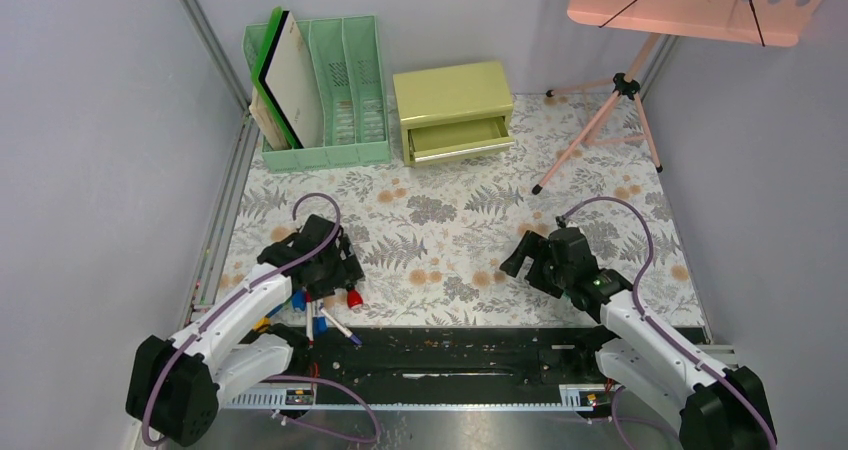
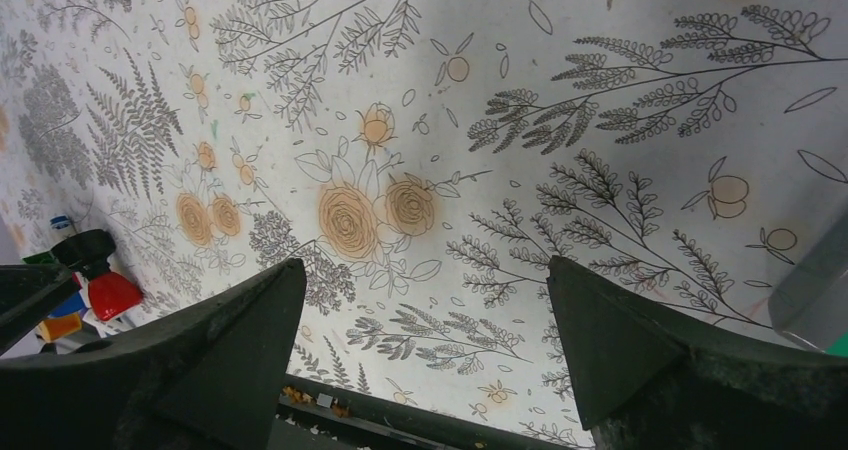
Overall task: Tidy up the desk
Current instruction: Open the drawer in the storage box.
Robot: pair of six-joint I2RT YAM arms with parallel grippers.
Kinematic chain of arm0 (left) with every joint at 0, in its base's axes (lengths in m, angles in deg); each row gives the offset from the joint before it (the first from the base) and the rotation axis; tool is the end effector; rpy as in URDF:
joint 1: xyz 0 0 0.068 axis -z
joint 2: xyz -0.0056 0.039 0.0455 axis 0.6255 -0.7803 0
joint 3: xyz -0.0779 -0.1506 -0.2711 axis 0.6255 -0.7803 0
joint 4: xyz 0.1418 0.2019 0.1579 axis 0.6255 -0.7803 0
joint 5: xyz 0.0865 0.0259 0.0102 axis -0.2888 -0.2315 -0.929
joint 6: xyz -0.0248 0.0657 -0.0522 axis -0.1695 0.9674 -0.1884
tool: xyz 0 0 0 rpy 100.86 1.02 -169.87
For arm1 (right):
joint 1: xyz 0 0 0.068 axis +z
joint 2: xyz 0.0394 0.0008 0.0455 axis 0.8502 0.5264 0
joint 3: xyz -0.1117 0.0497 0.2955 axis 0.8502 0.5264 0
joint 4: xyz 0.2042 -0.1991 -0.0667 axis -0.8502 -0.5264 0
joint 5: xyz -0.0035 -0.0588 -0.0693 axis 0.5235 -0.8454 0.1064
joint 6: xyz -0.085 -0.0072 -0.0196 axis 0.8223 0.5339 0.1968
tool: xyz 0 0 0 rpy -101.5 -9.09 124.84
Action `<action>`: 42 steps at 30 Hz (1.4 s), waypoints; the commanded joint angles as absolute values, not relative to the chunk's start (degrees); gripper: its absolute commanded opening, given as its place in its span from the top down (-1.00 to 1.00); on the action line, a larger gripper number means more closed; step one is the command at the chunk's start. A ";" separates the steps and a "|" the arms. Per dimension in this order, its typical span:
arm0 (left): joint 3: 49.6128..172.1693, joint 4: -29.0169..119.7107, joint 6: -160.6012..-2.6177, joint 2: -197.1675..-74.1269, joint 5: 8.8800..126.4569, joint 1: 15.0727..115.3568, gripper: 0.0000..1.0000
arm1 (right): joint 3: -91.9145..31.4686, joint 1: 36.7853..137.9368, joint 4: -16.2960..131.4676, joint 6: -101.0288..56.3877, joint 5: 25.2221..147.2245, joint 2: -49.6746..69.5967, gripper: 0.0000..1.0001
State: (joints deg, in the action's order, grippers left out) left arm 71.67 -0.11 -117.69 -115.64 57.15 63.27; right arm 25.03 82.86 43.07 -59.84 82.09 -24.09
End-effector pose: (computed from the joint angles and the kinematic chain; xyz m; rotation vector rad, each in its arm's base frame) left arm 0.1695 -0.0740 0.1815 -0.5644 2.7032 -0.3048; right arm 0.1760 0.0859 0.1699 0.3779 2.3669 0.6679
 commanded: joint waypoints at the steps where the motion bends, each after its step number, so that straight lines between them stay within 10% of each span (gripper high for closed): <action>1: 70.11 5.37 -118.35 -116.87 54.67 63.14 -0.49 | 25.97 82.76 43.25 -59.39 79.25 -24.89 -0.98; 21: 69.83 10.69 -120.39 -130.73 48.74 71.57 0.12 | 29.24 82.76 46.73 -61.08 77.78 -25.71 -0.95; 30: 71.36 10.30 -120.81 -127.76 49.58 73.82 0.54 | 29.27 82.77 47.23 -61.10 77.65 -25.35 -0.95; 42: 72.35 17.76 -123.72 -111.39 59.91 73.94 0.61 | 29.62 82.71 47.56 -61.58 77.35 -25.07 -0.95</action>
State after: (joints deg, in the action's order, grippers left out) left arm 70.97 10.95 -121.36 -117.10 54.41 73.81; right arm 29.53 82.83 46.52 -60.76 79.12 -25.91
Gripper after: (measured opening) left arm 0.441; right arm 0.976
